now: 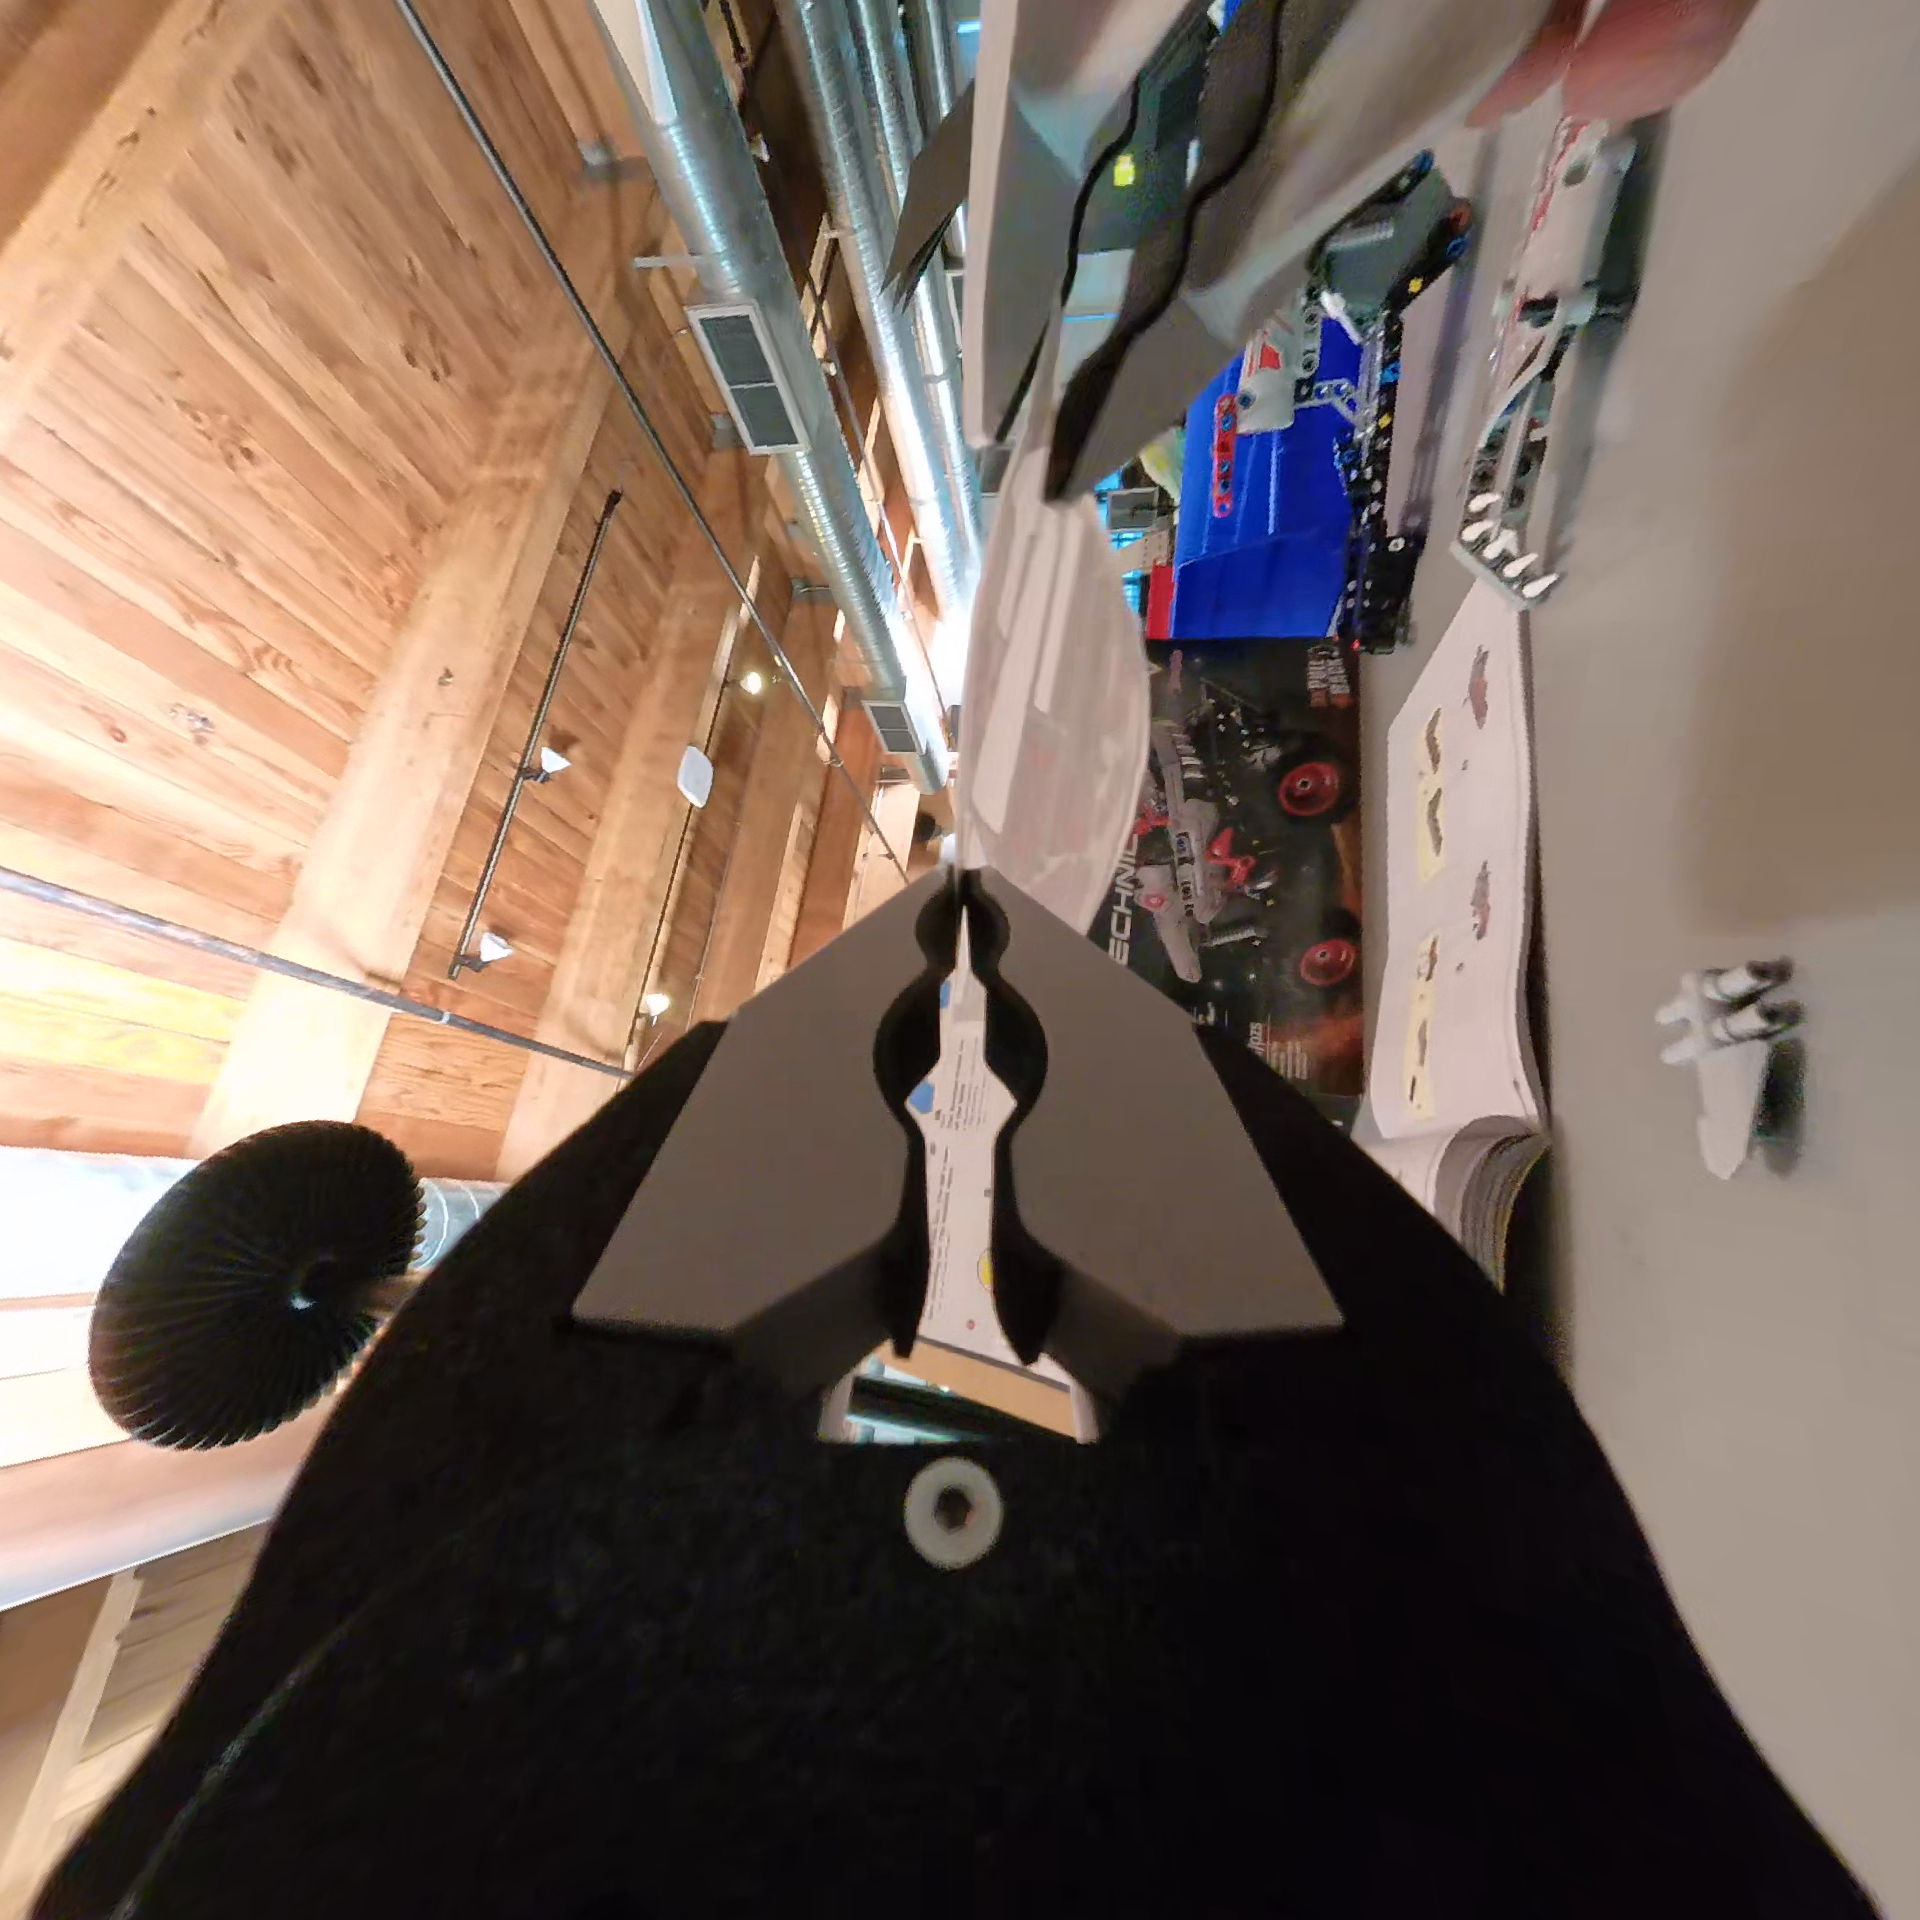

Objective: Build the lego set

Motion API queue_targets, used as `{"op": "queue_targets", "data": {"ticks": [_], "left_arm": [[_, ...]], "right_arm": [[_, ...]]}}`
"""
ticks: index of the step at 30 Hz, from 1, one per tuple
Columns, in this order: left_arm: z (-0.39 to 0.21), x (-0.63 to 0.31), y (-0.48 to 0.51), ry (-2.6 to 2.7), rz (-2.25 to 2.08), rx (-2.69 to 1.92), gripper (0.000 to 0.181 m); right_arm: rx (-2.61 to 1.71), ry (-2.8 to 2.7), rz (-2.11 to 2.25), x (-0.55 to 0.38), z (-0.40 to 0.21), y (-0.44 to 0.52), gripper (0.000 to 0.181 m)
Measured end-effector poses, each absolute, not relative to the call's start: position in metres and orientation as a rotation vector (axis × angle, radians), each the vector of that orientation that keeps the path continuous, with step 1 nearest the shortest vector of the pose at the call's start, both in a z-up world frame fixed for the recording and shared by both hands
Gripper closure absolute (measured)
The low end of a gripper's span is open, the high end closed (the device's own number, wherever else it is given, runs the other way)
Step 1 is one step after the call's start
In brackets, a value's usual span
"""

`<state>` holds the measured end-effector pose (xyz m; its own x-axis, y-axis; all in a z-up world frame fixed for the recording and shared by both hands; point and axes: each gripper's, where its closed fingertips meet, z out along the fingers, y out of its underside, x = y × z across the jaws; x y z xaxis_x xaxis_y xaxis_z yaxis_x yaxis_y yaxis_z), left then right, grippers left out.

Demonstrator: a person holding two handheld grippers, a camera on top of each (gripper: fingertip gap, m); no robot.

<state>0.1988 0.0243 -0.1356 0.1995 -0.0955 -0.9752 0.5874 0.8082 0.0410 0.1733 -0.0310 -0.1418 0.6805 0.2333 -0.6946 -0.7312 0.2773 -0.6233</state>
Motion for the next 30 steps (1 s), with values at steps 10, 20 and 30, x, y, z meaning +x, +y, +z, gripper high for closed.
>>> {"op": "queue_targets", "data": {"ticks": [10, 20, 30], "left_arm": [[-0.131, 0.196, 0.024, 1.194, -0.423, 0.515, 0.181], [-0.137, 0.193, 0.016, 1.158, -0.380, 0.577, 0.181], [-0.153, 0.227, 0.035, 1.463, -0.579, 0.326, 0.153]], "right_arm": [[-1.001, 0.578, 0.745, 0.160, -0.138, -0.014, 0.164], [-0.904, 0.639, 0.693, 0.167, -0.141, -0.023, 0.181], [-0.920, 0.828, 0.466, 0.177, -0.161, -0.073, 0.181]]}}
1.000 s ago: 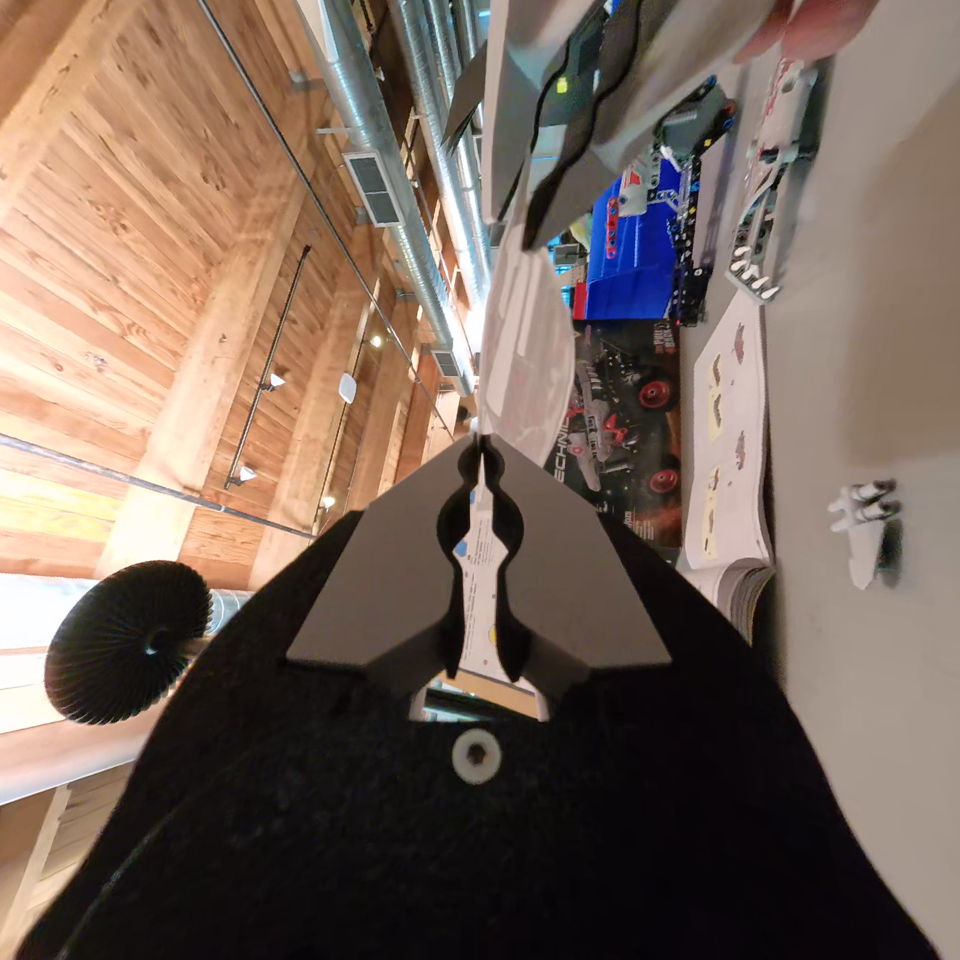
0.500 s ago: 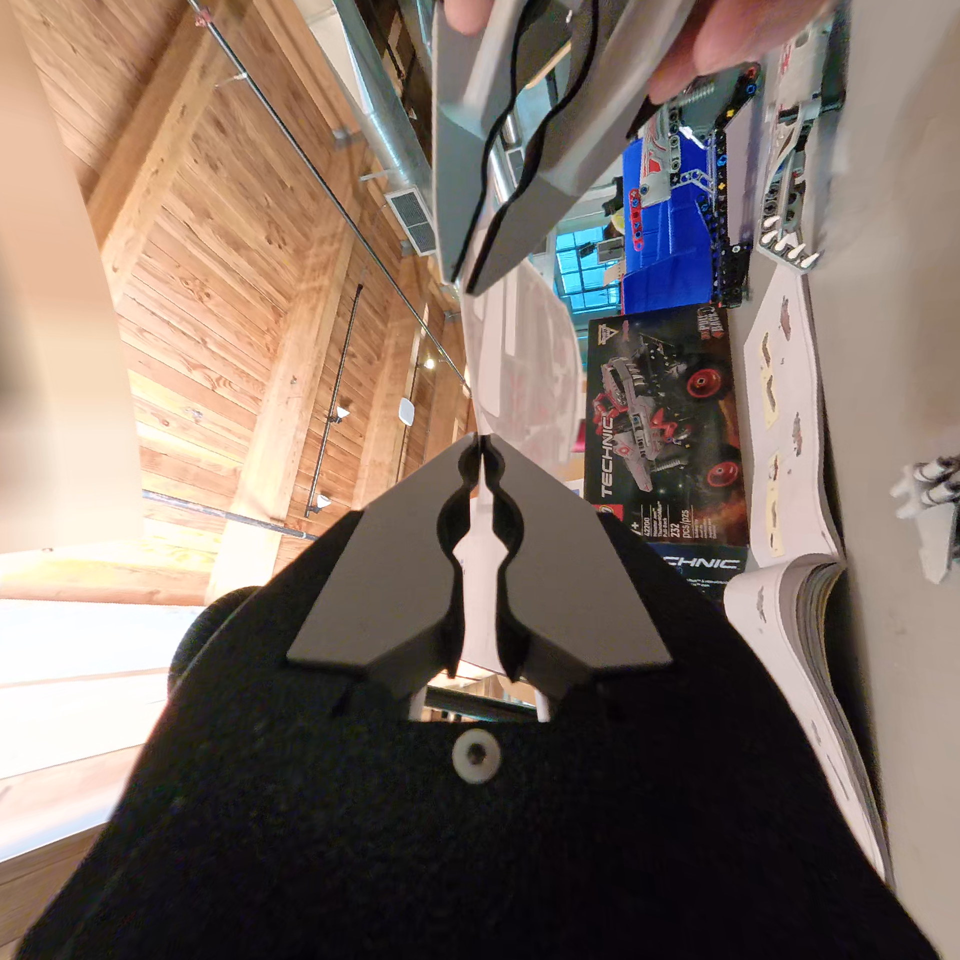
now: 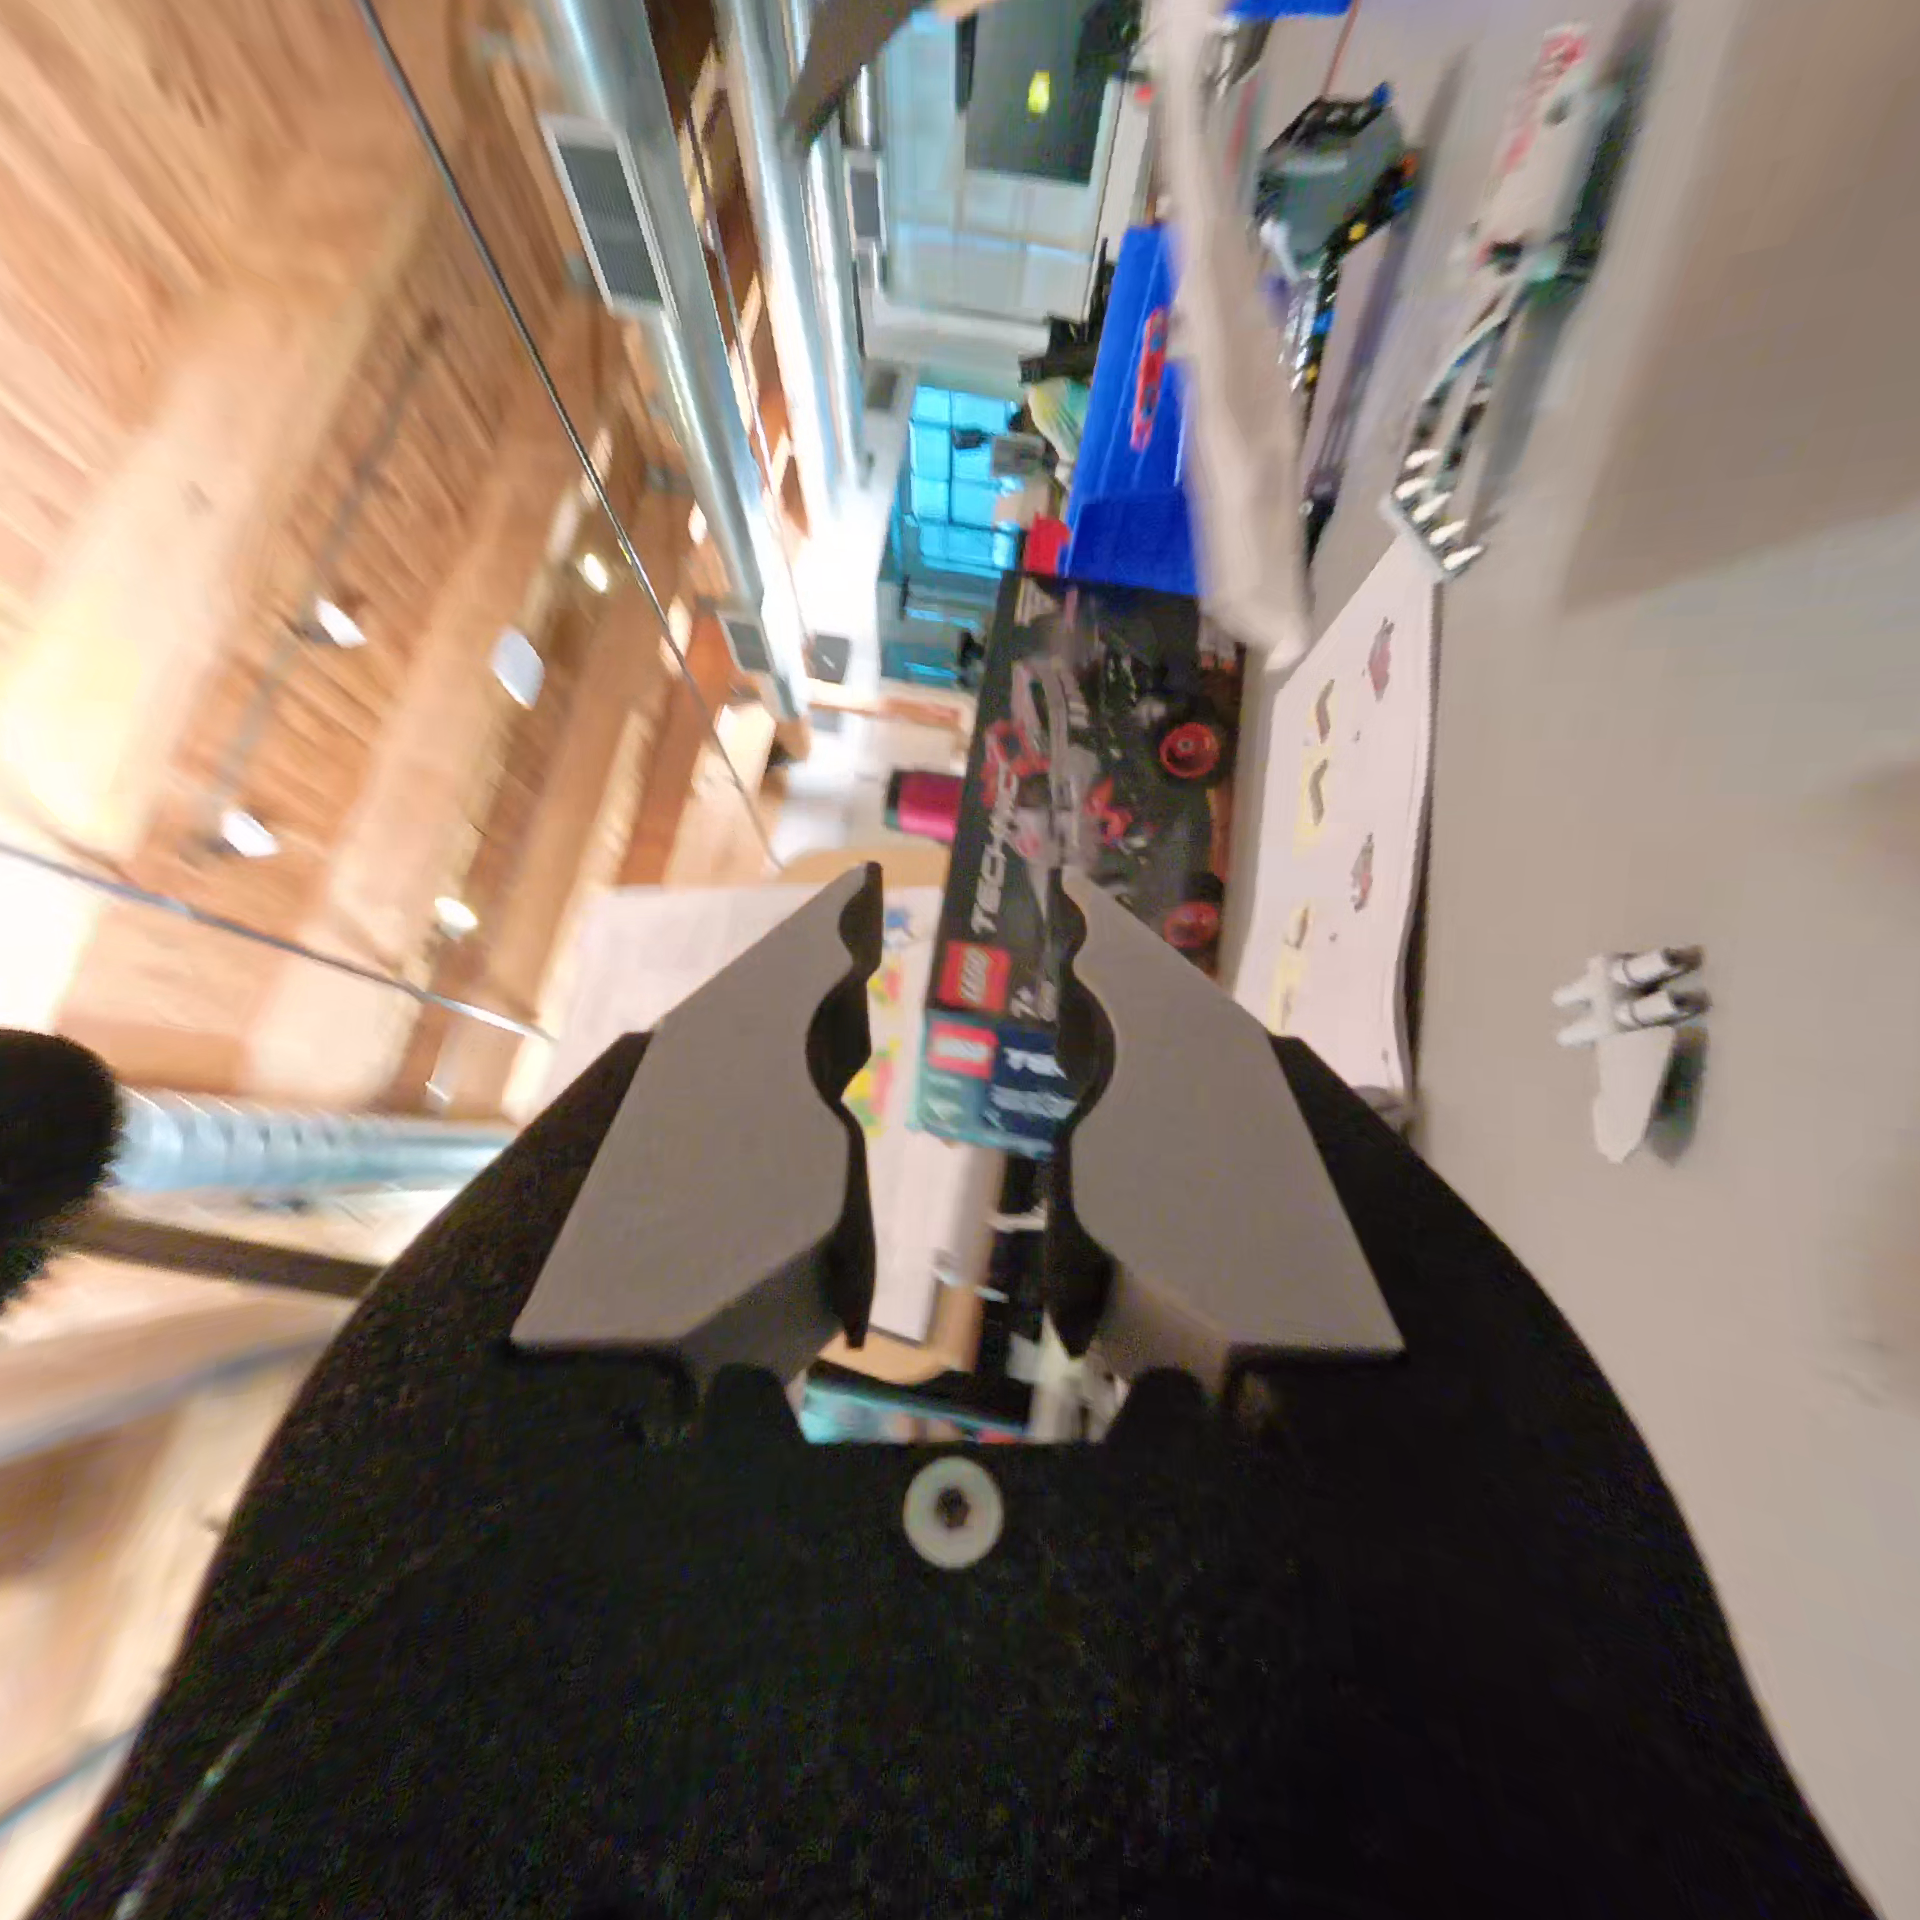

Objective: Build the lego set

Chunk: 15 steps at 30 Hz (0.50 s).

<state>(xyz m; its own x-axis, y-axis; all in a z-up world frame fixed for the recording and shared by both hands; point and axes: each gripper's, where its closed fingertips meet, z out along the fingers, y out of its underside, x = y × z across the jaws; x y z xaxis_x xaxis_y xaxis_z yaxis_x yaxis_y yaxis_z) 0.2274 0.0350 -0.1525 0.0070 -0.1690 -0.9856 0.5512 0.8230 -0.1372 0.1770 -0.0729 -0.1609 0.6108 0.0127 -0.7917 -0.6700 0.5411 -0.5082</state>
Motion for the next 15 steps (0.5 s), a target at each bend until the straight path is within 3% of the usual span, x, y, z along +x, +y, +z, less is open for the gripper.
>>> {"op": "queue_targets", "data": {"ticks": [9, 15], "left_arm": [[-0.154, 0.260, 0.092, 1.757, -0.992, -0.366, 0.169], [-0.175, 0.227, 0.062, 2.057, -1.320, -0.429, 0.173]], "right_arm": [[-1.035, 0.927, 0.431, 0.182, -0.180, -0.066, 0.181], [-1.123, 0.951, 0.469, 0.172, -0.192, -0.050, 0.181]]}}
